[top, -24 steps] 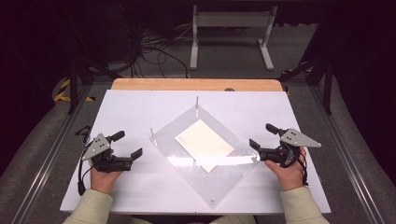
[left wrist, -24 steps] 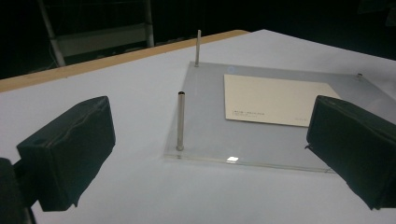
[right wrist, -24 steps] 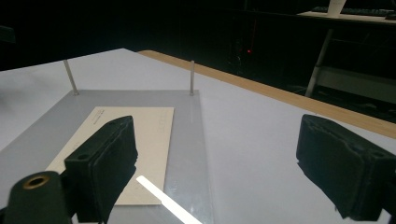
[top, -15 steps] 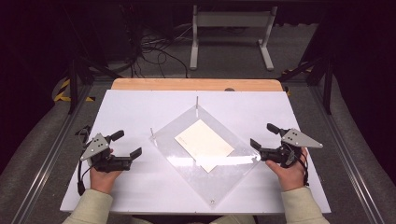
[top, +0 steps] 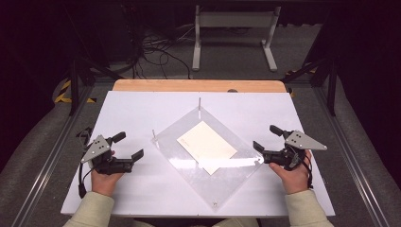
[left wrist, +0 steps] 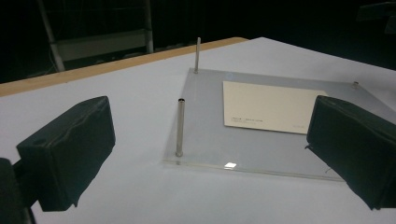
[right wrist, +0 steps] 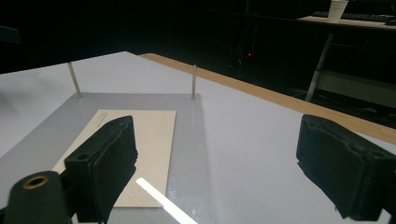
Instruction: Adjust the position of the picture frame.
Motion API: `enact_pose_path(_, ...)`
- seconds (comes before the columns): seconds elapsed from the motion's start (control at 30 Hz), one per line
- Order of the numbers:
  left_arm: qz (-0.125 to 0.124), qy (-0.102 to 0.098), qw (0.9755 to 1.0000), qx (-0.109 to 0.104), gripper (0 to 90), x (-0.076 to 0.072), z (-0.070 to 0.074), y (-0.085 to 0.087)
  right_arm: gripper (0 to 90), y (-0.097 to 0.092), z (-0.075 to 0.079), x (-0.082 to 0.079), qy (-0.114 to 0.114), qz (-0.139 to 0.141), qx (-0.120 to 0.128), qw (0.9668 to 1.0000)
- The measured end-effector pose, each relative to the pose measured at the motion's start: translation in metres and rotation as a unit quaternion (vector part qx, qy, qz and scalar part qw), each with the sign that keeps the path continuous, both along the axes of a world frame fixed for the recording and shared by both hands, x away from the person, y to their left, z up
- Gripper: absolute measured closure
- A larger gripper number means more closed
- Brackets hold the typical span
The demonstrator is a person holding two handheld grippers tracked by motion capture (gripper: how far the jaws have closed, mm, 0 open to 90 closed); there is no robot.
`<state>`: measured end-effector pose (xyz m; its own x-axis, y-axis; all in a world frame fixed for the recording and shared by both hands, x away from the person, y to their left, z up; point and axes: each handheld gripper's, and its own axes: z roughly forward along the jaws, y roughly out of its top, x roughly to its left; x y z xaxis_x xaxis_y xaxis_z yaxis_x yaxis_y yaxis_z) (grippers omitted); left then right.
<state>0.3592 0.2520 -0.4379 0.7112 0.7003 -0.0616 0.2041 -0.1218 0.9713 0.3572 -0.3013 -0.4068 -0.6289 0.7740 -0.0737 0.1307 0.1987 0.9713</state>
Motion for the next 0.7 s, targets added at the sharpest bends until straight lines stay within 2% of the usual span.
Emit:
enact_pose_path(0.4, 0.000, -0.002, 1.0000, 0.000, 1.6, -0.0002, 0.0006, 0.0005, 12.3, 0.0025, 0.0021, -0.0004, 0.001, 0.003, -0.009, 1.0000)
enact_pose_path(0.53, 0.000, -0.001, 1.0000, -0.002, 1.8, -0.0003, 0.0005, -0.0002, 17.2, 0.0036, 0.0022, 0.0012, 0.010, 0.006, -0.022, 0.9997)
enact_pose_path(0.6, -0.001, -0.001, 1.0000, -0.001, 1.9, -0.0003, 0.0006, -0.0003, 20.6, 0.0039, 0.0016, 0.0023, 0.022, 0.001, -0.029, 0.9994)
enact_pose_path(0.67, -0.002, 0.000, 1.0000, -0.001, 2.0, -0.0004, 0.0004, -0.0008, 20.8, 0.0038, 0.0011, 0.0031, 0.028, 0.000, -0.030, 0.9992)
enact_pose_path(0.7, -0.001, 0.001, 1.0000, -0.001, 2.3, -0.0005, 0.0001, -0.0015, 31.5, 0.0031, -0.0005, 0.0047, 0.046, 0.006, -0.034, 0.9984)
